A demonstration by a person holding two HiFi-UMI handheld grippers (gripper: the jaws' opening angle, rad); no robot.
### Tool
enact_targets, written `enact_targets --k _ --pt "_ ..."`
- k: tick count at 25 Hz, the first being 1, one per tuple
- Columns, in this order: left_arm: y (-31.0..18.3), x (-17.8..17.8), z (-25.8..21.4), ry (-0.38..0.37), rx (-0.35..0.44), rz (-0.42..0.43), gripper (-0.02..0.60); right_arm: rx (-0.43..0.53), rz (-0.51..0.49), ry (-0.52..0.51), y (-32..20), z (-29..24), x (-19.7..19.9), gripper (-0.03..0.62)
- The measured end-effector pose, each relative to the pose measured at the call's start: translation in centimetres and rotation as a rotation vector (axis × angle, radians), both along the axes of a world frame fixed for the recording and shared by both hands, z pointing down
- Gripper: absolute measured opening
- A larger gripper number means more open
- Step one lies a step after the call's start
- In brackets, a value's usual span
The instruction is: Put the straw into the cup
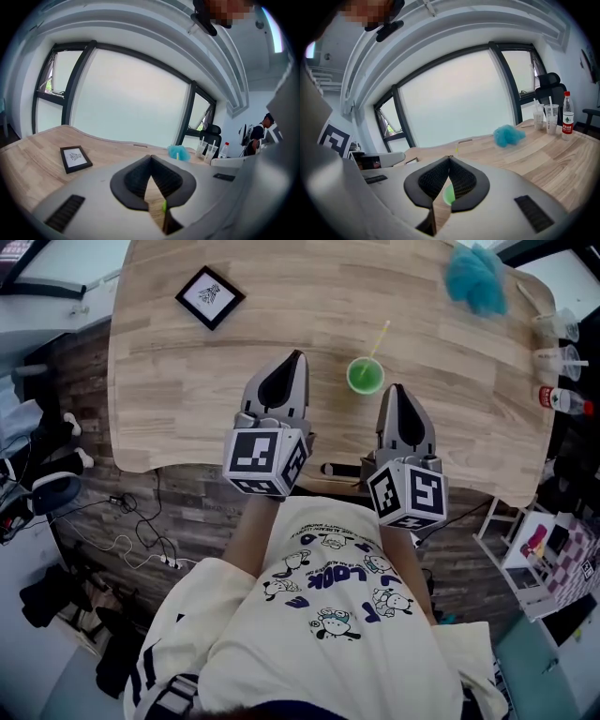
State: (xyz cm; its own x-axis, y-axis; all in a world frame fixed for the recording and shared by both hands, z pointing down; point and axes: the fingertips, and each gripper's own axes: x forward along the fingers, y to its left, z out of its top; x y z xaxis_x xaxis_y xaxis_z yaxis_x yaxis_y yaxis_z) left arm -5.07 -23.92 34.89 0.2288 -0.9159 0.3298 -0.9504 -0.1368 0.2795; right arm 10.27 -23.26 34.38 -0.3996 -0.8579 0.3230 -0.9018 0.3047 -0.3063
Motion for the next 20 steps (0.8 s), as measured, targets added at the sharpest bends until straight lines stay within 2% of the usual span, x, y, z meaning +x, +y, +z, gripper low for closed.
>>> enact_targets --k 20 --pt "-0.8 0.4 -0.7 -0.019 0.007 0.029 0.028 0.036 -0.017 0.033 -1.1 -1.5 -1.4 -0.006"
